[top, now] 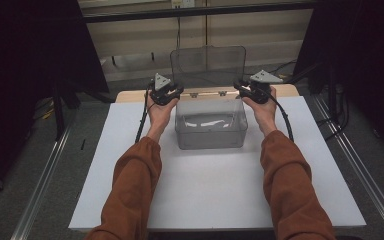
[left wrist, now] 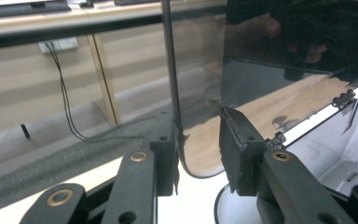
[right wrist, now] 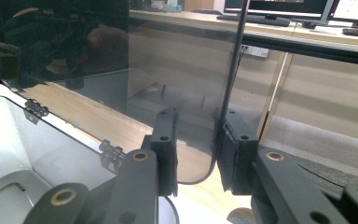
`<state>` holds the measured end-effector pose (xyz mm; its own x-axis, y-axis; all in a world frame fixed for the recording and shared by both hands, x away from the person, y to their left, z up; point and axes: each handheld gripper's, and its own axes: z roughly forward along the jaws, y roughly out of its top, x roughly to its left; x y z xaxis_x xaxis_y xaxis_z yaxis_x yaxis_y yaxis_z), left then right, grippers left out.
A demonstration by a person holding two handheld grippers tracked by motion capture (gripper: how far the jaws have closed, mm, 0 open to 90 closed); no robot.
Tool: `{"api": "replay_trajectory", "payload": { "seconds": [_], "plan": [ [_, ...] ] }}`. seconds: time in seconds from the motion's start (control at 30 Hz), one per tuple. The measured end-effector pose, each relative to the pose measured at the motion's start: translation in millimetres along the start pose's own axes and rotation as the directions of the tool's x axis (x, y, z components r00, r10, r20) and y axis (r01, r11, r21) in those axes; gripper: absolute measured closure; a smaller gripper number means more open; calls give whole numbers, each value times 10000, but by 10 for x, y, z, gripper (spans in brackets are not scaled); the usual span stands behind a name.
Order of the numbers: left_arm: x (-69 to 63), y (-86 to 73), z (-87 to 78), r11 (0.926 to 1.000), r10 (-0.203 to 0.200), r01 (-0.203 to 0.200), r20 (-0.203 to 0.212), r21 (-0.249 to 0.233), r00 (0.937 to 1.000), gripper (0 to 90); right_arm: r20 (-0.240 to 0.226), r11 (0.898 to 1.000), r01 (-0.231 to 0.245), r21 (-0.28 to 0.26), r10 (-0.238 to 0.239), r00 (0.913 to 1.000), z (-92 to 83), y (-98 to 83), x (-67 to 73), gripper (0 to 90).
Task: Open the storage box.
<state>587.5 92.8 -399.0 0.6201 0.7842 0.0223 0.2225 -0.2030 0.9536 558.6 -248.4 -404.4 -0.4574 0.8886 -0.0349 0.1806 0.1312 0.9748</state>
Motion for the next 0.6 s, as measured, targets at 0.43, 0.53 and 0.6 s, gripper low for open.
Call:
{"api": "replay_trajectory", "payload": {
  "seconds": [0.43,0.53,0.6],
  "plan": [
    [20,-40,79,9974,-532,525,136,492,9985,614,95,9994,134,329,-137,9999,27,34,-9,695],
    [23,-23,79,9965,-661,651,170,519,9977,616,23,9993,-54,364,53,10000,40,38,-25,696],
    [32,-18,75,9954,-738,724,201,632,9971,621,-9,9989,-140,444,140,9999,49,46,-35,694]
  ]
}}
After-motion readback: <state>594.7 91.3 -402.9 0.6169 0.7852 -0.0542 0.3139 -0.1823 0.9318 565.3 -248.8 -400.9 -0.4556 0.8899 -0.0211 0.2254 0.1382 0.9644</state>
